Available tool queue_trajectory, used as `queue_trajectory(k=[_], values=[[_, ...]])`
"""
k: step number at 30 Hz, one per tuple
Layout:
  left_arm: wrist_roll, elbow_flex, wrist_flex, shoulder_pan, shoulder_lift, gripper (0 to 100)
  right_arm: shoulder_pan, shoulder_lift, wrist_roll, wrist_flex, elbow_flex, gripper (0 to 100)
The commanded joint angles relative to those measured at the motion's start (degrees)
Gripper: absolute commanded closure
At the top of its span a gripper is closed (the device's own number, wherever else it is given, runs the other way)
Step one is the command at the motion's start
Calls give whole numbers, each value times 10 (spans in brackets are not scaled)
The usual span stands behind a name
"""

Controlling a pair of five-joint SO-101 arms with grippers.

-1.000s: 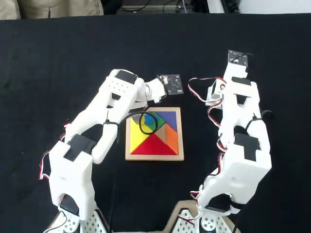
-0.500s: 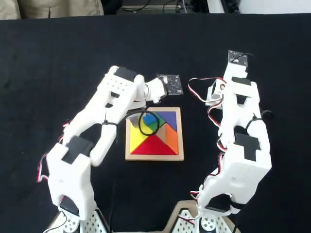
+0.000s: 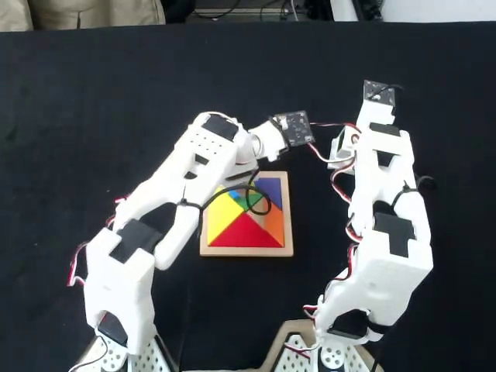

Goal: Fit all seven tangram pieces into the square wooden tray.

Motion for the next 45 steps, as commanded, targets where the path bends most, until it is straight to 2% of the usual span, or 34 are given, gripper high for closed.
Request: queue_trajectory(k=[1,10,20,28,36,45], values=[[10,-27,-7,4,7,729,6,-2,5,-9,-37,987],[9,-32,-12,-14,13,729,6,-2,5,-9,-37,987],[11,-53,-12,-68,12,729,6,-2,5,-9,-37,987],[34,-58,-12,-51,7,729,6,-2,5,-9,-37,987],[44,-84,-17,-80,13,729,6,-2,5,-9,-37,987],[40,-23,-44,-73,14,729,6,-2,5,-9,-37,987]])
